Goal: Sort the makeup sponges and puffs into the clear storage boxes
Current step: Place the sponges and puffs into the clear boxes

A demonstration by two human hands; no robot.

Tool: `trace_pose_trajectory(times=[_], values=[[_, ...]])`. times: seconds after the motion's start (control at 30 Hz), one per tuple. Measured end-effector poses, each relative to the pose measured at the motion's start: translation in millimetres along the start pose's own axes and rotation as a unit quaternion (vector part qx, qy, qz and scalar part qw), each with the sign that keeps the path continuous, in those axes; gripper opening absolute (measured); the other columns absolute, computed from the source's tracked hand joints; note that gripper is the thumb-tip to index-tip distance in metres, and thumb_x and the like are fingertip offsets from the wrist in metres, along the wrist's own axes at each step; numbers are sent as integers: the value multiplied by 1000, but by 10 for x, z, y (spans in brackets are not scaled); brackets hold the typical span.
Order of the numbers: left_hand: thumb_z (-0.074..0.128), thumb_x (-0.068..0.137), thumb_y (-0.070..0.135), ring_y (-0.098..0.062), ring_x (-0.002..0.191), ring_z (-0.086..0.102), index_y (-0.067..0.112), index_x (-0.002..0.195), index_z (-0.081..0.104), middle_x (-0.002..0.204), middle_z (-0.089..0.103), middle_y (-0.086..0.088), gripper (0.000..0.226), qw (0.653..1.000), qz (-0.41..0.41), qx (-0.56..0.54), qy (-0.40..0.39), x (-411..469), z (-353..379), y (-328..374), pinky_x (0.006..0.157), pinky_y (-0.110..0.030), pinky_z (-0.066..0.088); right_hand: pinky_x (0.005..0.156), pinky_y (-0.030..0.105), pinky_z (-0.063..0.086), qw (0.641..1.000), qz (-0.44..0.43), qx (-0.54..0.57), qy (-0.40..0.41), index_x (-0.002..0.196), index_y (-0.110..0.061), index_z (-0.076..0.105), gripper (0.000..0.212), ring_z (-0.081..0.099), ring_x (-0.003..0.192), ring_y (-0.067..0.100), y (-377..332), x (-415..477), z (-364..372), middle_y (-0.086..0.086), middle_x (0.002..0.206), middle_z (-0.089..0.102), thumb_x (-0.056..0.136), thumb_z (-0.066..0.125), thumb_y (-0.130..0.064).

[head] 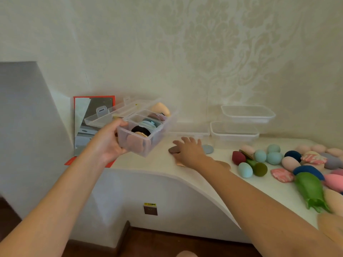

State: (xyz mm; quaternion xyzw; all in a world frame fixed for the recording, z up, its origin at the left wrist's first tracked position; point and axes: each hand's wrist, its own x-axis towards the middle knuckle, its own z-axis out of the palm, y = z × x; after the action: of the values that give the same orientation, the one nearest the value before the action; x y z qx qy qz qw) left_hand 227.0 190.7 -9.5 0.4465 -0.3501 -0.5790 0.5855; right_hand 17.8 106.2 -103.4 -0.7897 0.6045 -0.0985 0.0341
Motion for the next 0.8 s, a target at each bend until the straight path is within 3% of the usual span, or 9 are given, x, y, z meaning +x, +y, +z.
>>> trace_pose_trajectory(times=[0.03,0.1,0.27,0.37,0.47,0.5,0.6,0.7,0.8], values=[[48,91,15,-24,98,61,17,121,54,118,62,-13,31,1000,0,12,5,-10,-32,-9,64,-31,55,114,55,4,999,-8,-30,-18,144,-34,32,49,14,142,34,-3,36,80,7,154,22,96,37,-42],[50,90,15,-25,104,60,20,119,55,119,62,-12,30,999,-3,31,9,-27,-95,-43,68,-34,54,111,62,-1,997,-18,-69,-36,144,-40,28,46,8,142,37,-5,84,170,5,156,17,98,27,-41],[49,91,17,-24,96,60,20,115,56,111,64,-11,26,997,-9,78,10,-59,-197,-139,54,-28,55,108,63,11,994,23,-71,-77,139,-37,36,50,20,137,37,19,163,177,8,142,40,92,30,-52],[49,91,17,-30,106,61,15,119,56,119,63,-14,29,997,-12,79,9,-45,-259,-201,79,-43,54,109,57,17,997,40,-46,-51,132,-26,46,44,27,134,31,-10,180,172,5,137,47,91,36,-38],[48,91,18,-32,111,59,15,128,51,121,62,-13,37,998,-2,63,11,-36,-335,-242,90,-48,48,98,44,32,999,31,-32,-20,101,-25,55,20,41,121,26,-39,215,170,4,118,58,90,39,-25],[48,91,19,-32,111,59,16,129,50,121,62,-13,38,998,2,57,15,-38,-364,-248,91,-48,49,94,42,34,999,31,-27,-12,101,-24,56,20,43,119,26,-32,225,168,3,117,58,90,39,-25],[51,90,21,-32,110,61,20,132,47,122,61,-12,43,998,4,52,26,-34,-467,-246,87,-48,52,99,47,31,998,34,-33,-33,132,-28,45,40,34,127,29,14,271,162,5,132,46,94,36,-33],[51,89,22,-32,110,61,17,133,48,123,61,-14,45,998,-7,55,22,-38,-493,-274,85,-46,54,104,51,26,995,45,-61,-65,138,-28,39,44,26,133,32,40,267,142,9,138,38,95,34,-37],[49,90,22,-32,110,60,15,130,51,122,61,-15,41,998,-17,60,20,-57,-473,-317,84,-45,53,104,51,26,995,53,-66,-60,141,-22,32,48,28,132,31,58,201,138,9,137,42,94,35,-29]])
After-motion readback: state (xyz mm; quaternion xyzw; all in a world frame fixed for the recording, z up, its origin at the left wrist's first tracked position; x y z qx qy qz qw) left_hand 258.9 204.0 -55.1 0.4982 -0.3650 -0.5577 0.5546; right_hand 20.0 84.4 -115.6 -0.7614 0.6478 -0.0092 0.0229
